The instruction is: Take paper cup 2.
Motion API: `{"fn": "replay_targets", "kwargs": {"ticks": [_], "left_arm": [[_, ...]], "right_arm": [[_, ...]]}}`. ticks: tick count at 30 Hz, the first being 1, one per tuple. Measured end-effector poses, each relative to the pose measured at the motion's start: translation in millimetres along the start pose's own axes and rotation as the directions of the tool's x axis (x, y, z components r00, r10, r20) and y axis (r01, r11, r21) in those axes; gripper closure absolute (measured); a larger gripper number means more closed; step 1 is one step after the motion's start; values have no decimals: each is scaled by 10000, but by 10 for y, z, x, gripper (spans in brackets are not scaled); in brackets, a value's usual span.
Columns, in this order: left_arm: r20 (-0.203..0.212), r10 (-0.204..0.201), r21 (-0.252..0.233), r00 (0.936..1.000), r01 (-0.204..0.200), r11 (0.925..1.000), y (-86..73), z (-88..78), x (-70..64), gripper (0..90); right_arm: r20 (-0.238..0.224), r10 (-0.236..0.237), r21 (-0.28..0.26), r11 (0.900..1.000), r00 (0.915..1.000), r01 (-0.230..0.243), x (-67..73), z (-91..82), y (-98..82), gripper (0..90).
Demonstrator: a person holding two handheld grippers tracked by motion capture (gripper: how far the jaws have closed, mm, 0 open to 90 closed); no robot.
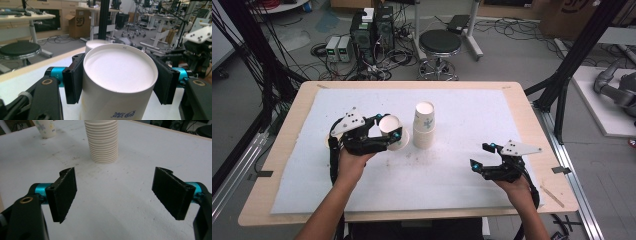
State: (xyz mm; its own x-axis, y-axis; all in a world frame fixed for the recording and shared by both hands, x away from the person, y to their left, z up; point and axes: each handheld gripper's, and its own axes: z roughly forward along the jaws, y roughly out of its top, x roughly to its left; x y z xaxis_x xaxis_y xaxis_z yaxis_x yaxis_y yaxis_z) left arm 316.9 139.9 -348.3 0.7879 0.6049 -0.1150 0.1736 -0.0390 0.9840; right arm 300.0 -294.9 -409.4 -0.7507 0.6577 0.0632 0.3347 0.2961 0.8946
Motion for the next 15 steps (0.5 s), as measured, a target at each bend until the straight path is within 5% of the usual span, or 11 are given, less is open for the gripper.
{"fn": "replay_targets", "kwargs": {"ticks": [15], "left_arm": [[507,-346,286,9981,332,9990,-268,-63,17,346]], "right_arm": [[-78,-15,-2,10000,10000,15,54,63,50,207]]}}
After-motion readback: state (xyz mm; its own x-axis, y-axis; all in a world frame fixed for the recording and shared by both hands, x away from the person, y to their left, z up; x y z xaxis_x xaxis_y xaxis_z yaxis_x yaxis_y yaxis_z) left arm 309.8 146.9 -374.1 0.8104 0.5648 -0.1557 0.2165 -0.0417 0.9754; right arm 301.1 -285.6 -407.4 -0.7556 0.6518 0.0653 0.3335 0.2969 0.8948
